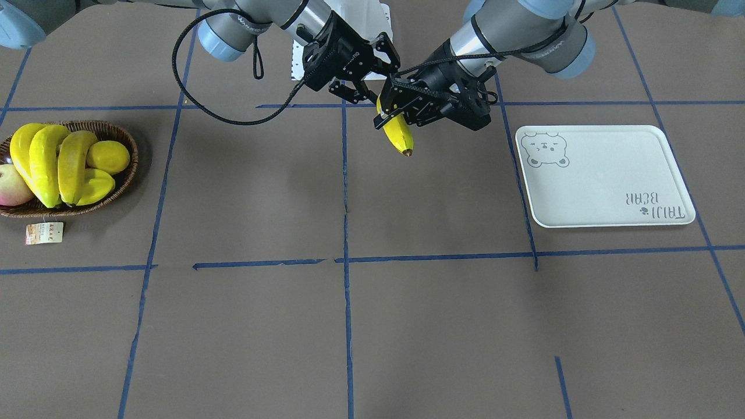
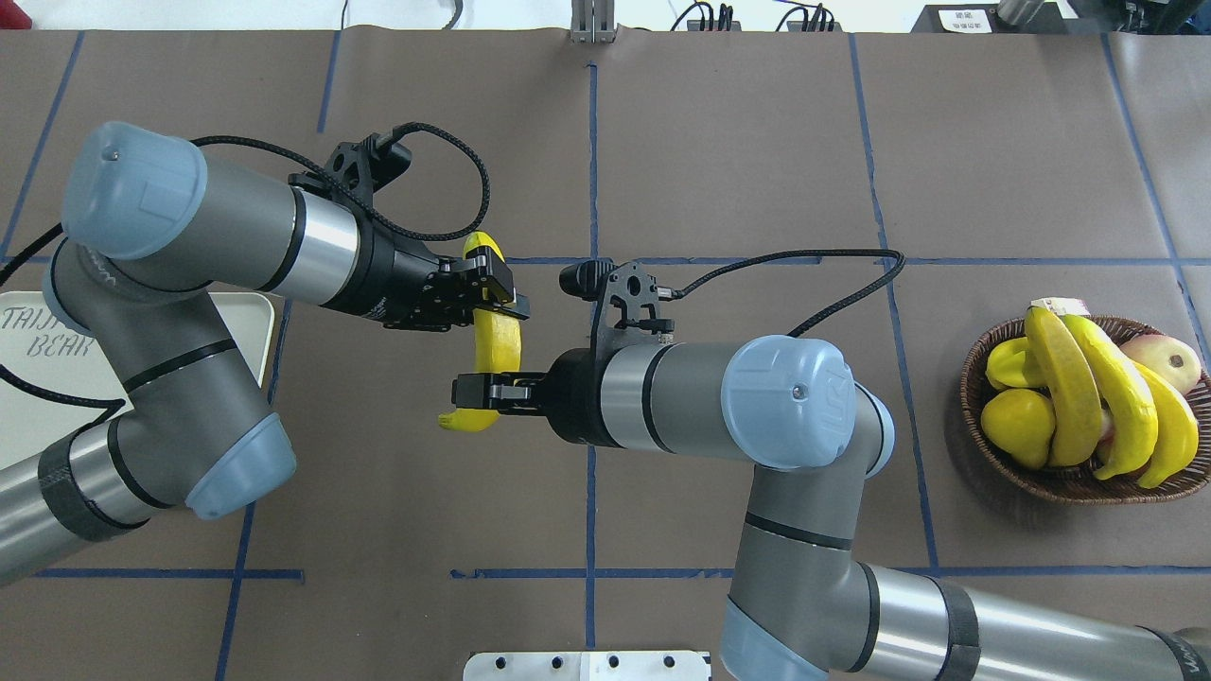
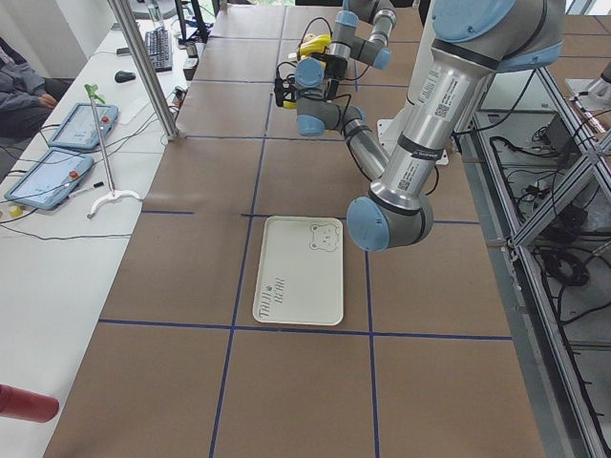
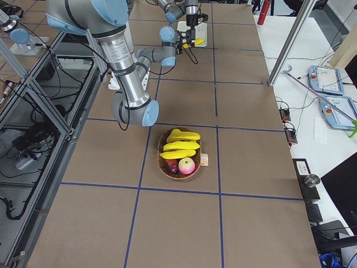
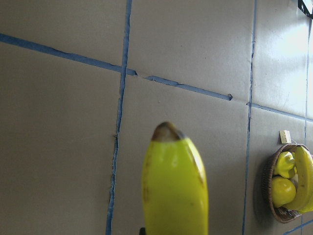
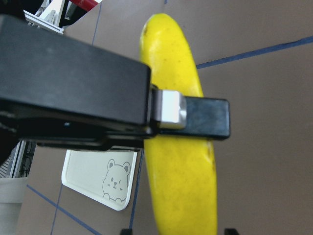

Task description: Transfer all bananas from basket to plate

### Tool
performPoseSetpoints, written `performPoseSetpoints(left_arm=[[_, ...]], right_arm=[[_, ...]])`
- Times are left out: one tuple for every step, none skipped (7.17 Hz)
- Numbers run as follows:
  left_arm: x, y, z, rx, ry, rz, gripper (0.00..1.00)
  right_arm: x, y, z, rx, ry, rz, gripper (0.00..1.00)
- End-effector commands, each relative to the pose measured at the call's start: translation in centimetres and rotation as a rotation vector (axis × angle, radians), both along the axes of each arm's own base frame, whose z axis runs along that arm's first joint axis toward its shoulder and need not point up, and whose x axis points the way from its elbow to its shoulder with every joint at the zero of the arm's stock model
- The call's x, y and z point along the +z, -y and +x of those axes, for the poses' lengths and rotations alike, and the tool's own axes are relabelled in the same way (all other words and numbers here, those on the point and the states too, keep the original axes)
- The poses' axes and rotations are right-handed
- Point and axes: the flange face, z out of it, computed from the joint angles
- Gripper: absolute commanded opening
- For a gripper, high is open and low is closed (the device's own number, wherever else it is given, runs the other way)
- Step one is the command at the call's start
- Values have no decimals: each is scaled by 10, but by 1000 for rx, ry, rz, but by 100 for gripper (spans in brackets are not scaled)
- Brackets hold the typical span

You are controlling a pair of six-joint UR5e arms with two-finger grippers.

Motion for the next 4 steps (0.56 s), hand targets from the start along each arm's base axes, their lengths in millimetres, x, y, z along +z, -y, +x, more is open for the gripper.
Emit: performPoseSetpoints(left_arm=[[4, 0, -5, -1, 3, -9, 0], [18, 3, -10, -7, 23, -26, 0], [38, 13, -23, -36, 54, -53, 0], [75, 23, -44, -75, 102, -93, 0]], right_arm=[[-2, 4, 5, 2, -1, -5, 99], [2, 8, 7, 8, -8, -7, 99], [5, 13, 13, 5, -13, -9, 99], [19, 27, 28, -24, -71, -36, 99]])
